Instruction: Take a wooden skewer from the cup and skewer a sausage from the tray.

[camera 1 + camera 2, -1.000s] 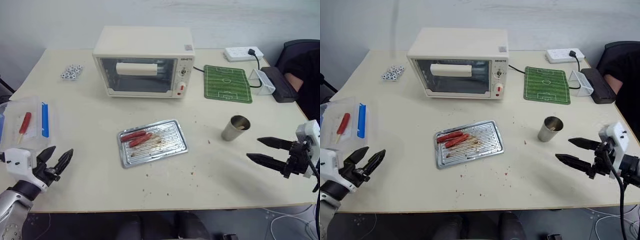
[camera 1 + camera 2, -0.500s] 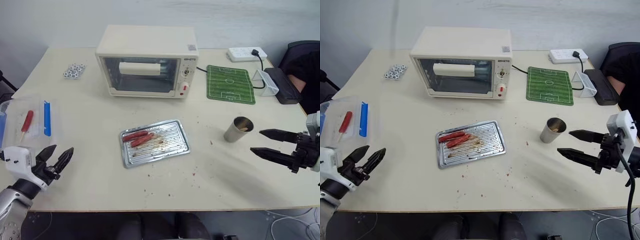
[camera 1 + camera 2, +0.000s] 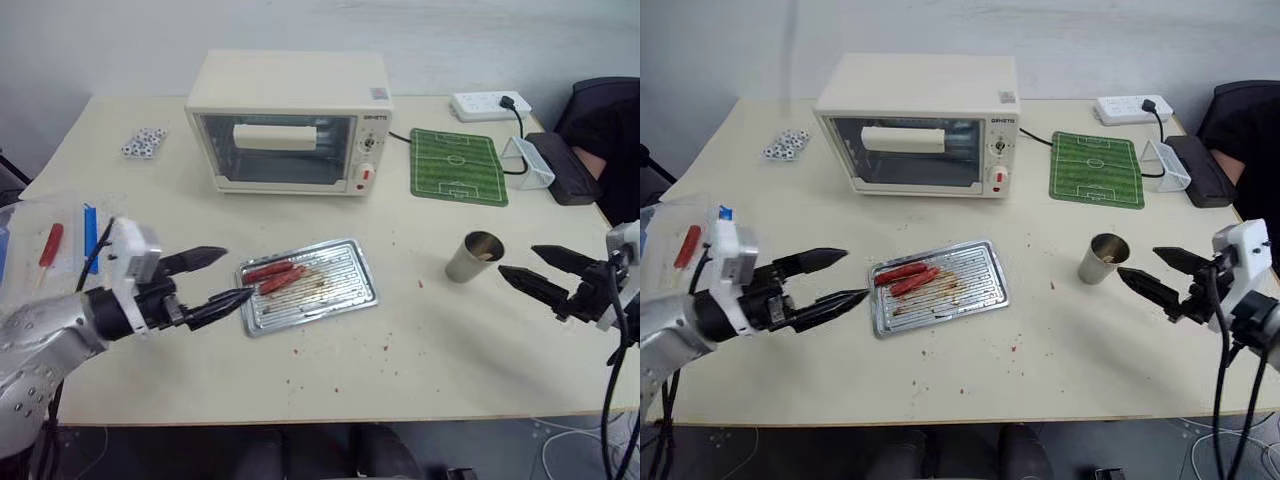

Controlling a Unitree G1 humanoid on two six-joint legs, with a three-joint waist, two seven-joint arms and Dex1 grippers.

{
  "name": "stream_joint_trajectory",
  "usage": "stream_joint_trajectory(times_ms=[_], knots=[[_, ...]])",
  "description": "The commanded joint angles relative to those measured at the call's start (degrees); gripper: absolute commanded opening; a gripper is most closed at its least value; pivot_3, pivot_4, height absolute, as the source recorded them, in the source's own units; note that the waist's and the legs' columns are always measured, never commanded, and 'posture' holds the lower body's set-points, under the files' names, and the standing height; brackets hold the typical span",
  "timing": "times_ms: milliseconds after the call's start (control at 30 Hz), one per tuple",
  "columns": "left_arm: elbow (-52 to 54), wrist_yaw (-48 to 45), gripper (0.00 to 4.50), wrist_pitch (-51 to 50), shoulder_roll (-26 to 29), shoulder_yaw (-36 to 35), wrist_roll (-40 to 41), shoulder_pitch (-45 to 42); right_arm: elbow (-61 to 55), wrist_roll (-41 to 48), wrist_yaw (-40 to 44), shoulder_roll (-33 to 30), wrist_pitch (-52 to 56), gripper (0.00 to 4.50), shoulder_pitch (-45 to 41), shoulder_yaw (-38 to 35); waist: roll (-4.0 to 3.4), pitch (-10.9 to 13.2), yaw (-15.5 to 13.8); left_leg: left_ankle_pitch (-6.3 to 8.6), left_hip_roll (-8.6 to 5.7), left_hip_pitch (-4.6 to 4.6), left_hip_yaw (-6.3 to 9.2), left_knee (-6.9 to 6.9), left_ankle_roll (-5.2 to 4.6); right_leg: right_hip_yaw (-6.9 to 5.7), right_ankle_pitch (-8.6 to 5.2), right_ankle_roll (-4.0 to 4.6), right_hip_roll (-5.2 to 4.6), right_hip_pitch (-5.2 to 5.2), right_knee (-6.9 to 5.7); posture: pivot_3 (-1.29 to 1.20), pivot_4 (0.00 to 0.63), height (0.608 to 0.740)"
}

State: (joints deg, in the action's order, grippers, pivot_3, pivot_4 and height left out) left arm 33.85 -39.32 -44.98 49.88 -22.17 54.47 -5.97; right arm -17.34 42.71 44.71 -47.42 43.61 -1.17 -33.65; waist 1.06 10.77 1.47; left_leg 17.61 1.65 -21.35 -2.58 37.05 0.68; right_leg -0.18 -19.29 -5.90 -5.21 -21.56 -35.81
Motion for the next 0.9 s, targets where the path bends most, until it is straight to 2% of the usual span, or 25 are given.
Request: stream_joint_trajectory(times_ms=[33,133,233,333,567,667,833,900], knots=[[-0.2,-3.4,4.46,-0.2,1.1,4.6,1.5,-6.1,-3.9,0.9,-2.5,2.2,-1.1,4.5,-0.2,0.5,0.0,0.0,0.0,0.0,0.01,0.0,0.0,0.01,0.0,0.0,0.0,-0.01,0.03,0.0,-0.01,0.0,0.15,0.74],[-2.9,-4.6,4.46,0.3,-0.2,8.7,-0.3,-11.6,-4.3,0.1,-4.6,4.3,-1.7,4.5,-1.0,2.4,0.0,0.0,0.0,0.0,0.05,0.0,-0.01,0.07,0.0,0.06,0.03,-0.05,0.19,0.0,-0.04,0.0,0.15,0.74],[-5.6,-4.8,4.5,1.8,-2.4,13.0,-3.5,-16.3,-4.3,-0.6,-6.3,6.3,-2.7,3.93,-1.7,4.3,0.01,0.0,0.0,0.0,0.09,0.05,-0.04,0.07,-0.02,0.17,0.05,-0.08,0.39,0.0,-0.08,0.0,0.15,0.74],[-6.9,-5.1,4.5,2.2,-3.9,14.3,-4.8,-18.5,-4.1,-1.4,-7.4,6.9,-3.4,2.9,-2.0,5.5,0.0,0.0,0.1,-0.01,0.15,0.05,-0.05,0.08,-0.02,0.3,0.07,-0.12,0.63,-0.02,-0.13,0.0,0.15,0.74],[-8.2,-5.1,4.5,3.0,-5.9,15.3,-6.7,-20.5,-2.5,-3.2,-9.0,7.7,-5.2,2.9,-3.4,7.0,0.01,0.0,0.0,-0.04,0.18,0.05,-0.07,0.09,0.03,0.32,0.07,-0.13,0.63,-0.04,-0.13,0.0,0.15,0.74],[-8.4,-5.3,4.5,3.1,-6.2,15.2,-7.3,-20.6,-2.7,-3.1,-9.0,7.8,-5.2,2.28,-3.2,7.0,0.01,0.0,0.0,-0.04,0.19,0.05,-0.06,0.1,0.04,0.33,0.07,-0.13,0.62,-0.04,-0.14,0.0,0.15,0.74],[-8.7,-5.4,4.5,3.4,-6.7,15.2,-8.1,-20.7,-3.3,-3.1,-9.2,7.8,-5.1,0.65,-2.6,7.2,0.01,0.0,0.0,-0.04,0.19,0.05,-0.06,0.1,0.03,0.32,0.07,-0.14,0.61,-0.04,-0.14,0.0,0.15,0.74],[-8.8,-5.4,4.5,3.4,-6.8,15.1,-8.2,-20.8,-3.5,-3.1,-9.3,7.8,-5.1,0.65,-2.4,7.1,0.01,0.0,0.0,-0.04,0.19,0.05,-0.06,0.1,0.03,0.33,0.07,-0.14,0.6,-0.04,-0.15,0.0,0.15,0.74]])
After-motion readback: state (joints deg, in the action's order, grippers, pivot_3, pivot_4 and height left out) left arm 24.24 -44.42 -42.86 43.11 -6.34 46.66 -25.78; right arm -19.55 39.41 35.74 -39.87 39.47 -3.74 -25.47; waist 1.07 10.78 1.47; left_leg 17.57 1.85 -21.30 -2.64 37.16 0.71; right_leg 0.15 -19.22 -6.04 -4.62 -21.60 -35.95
